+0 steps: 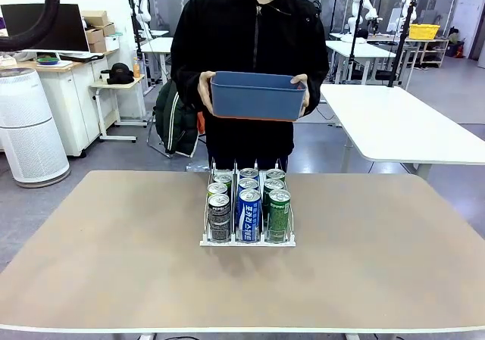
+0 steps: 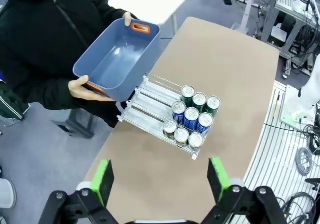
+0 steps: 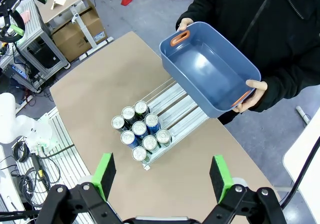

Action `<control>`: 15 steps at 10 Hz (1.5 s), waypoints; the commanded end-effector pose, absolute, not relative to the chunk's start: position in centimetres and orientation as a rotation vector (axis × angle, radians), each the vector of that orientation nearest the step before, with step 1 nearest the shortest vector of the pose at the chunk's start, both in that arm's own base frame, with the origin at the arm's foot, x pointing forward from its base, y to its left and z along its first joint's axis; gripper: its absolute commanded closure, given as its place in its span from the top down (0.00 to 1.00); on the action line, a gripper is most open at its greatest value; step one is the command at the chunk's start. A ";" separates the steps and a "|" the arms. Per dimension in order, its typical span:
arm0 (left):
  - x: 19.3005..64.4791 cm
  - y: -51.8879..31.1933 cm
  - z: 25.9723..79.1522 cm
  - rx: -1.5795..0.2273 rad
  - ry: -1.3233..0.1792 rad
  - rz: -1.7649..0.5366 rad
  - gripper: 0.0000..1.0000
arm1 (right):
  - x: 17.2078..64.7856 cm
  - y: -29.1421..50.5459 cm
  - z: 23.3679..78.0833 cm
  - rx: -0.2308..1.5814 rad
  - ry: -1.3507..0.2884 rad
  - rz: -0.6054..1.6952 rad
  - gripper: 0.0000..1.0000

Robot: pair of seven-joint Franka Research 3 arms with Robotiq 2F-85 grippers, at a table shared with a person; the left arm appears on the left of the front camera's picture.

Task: Fill the beverage cans into the dispenser.
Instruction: Place the picked Pepsi coke in the line of the Automatic Can Dispenser with the same cans.

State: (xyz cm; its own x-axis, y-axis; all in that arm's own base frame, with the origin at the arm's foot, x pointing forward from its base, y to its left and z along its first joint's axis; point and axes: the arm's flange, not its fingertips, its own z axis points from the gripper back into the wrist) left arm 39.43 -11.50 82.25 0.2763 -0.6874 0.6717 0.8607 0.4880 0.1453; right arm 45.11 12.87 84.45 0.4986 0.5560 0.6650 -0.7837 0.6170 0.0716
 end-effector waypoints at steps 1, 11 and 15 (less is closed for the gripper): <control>39.6 -11.2 81.1 -0.281 -0.767 -1.088 1.00 | 45.0 12.8 84.5 0.392 -0.645 0.837 1.00; 39.6 -11.7 82.0 -0.267 -0.747 -1.061 1.00 | 45.0 12.8 84.5 0.392 -0.645 0.837 1.00; 39.6 -11.7 82.0 -0.267 -0.747 -1.061 1.00 | 45.0 12.8 84.5 0.392 -0.645 0.837 1.00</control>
State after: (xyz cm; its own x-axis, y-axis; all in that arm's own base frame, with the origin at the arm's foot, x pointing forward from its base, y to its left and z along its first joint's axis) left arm 39.67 -11.83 81.89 0.2704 -0.6924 0.6690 0.8621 0.4835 0.1519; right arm 45.11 12.87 84.45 0.4986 0.5560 0.6650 -0.7837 0.6170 0.0716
